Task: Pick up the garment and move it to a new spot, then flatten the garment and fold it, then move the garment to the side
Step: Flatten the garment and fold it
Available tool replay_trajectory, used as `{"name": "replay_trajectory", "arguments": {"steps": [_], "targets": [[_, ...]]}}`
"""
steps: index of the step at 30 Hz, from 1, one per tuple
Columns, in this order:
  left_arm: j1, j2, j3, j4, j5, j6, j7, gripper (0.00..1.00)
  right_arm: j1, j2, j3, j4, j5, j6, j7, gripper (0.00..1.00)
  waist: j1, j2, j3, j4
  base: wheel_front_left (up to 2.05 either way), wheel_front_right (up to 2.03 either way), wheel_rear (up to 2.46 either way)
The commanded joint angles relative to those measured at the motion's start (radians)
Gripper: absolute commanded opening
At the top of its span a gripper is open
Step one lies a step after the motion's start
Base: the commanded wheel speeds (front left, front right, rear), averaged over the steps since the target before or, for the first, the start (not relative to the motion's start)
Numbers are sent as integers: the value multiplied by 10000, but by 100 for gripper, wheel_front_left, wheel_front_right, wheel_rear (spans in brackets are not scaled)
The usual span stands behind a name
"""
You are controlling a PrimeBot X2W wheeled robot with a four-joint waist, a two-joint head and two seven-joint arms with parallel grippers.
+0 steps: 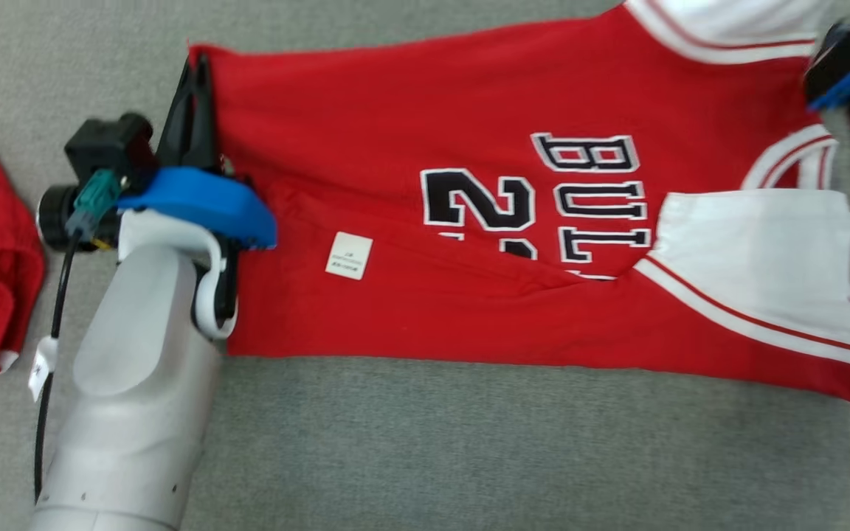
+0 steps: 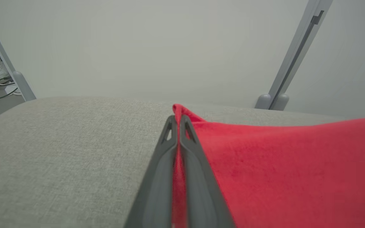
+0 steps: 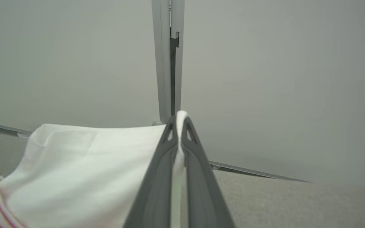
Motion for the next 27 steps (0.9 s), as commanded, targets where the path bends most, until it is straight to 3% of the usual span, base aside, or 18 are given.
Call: {"name": "replay_trajectory", "arguments": {"steps": [1, 10, 19, 20, 21, 22, 23, 24, 27], "targets": [[333, 182, 237, 85, 202, -126, -39, 0, 845, 142, 19, -626, 263, -3, -51, 0, 0, -1, -492, -549, 0, 0, 0], [2160, 474, 1164, 553, 787, -484, -33, 0, 4994, 630, 192, -3571, 2130, -3, -54, 0, 0, -1, -1407, -1504, 0, 0, 0], [3504, 118, 1636, 1148, 1111, -504, -31, 0, 7466, 1239, -84, -4510, 3031, -3, -55, 0, 0, -1, -2123, -1866, 0, 0, 0], [3607, 133, 1725, 1174, 1103, -482, -31, 7, 7648, 1331, 46, -4373, 3121, -3, -52, 0, 0, -1, -2179, -1871, 0, 0, 0], [3691, 99, 1793, 1181, 1137, -453, -33, 37, 7810, 1374, 155, -4201, 3195, -3, -52, 0, 0, -1, -2232, -1857, 0, 0, 0], [3814, 34, 1884, 1211, 1159, -366, -31, 100, 7881, 1363, 220, -4024, 3248, -3, -54, 0, 0, -1, -2296, -1837, 0, 0, 0], [3937, -35, 1914, 1231, 1190, -336, -31, 100, 7919, 1340, 289, -3872, 3307, -3, -56, 45, 0, -1, -2375, -1807, 0, 0, 0], [4036, -91, 1930, 1203, 1227, -315, -31, 100, 7916, 1343, 340, -3730, 3380, -3, -56, 100, 0, -1, -2432, -1785, 0, 0, 0], [4358, -226, 2140, 941, 1279, -75, -31, 100, 7919, 1303, 258, -3535, 3453, -3, -54, 100, 0, -1, -2614, -1650, 0, 0, 0]]}}
